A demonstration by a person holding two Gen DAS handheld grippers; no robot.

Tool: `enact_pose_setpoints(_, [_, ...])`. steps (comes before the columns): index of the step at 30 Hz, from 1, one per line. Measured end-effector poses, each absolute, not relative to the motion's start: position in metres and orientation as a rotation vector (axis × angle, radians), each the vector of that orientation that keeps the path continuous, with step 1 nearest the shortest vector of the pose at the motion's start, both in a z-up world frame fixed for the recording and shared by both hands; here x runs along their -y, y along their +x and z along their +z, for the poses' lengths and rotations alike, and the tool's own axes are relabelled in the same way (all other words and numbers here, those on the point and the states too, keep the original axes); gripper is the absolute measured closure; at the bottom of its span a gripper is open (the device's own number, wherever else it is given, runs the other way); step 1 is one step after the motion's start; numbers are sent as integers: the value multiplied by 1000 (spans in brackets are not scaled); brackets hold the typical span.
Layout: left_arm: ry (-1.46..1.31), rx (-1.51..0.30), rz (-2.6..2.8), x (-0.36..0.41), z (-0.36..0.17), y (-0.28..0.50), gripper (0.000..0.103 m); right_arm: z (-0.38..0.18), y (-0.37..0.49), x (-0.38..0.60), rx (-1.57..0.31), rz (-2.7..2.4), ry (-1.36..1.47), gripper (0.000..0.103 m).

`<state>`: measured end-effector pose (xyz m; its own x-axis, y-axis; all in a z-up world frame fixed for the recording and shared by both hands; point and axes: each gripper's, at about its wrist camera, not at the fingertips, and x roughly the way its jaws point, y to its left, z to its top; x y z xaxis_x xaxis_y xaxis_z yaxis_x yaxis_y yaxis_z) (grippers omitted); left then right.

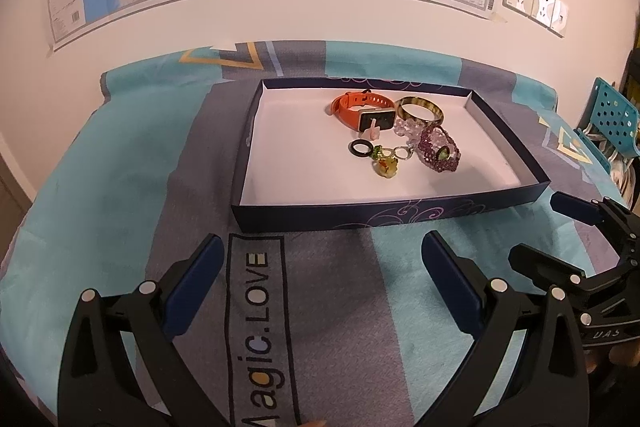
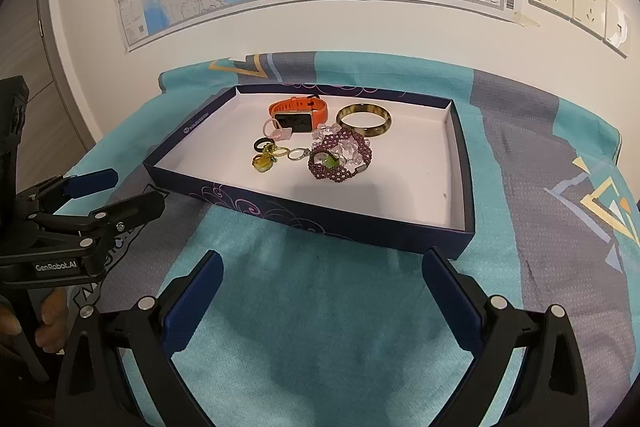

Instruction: Organize jewelry

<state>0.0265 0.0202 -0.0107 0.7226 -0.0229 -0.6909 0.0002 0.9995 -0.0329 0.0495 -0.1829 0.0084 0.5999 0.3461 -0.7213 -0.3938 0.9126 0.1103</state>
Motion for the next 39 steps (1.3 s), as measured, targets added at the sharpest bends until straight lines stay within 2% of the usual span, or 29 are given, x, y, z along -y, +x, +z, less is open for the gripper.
enact_pose_setpoints(39, [-8, -771, -10, -16, -15, 26, 6, 5, 49, 184, -836, 426, -53, 7])
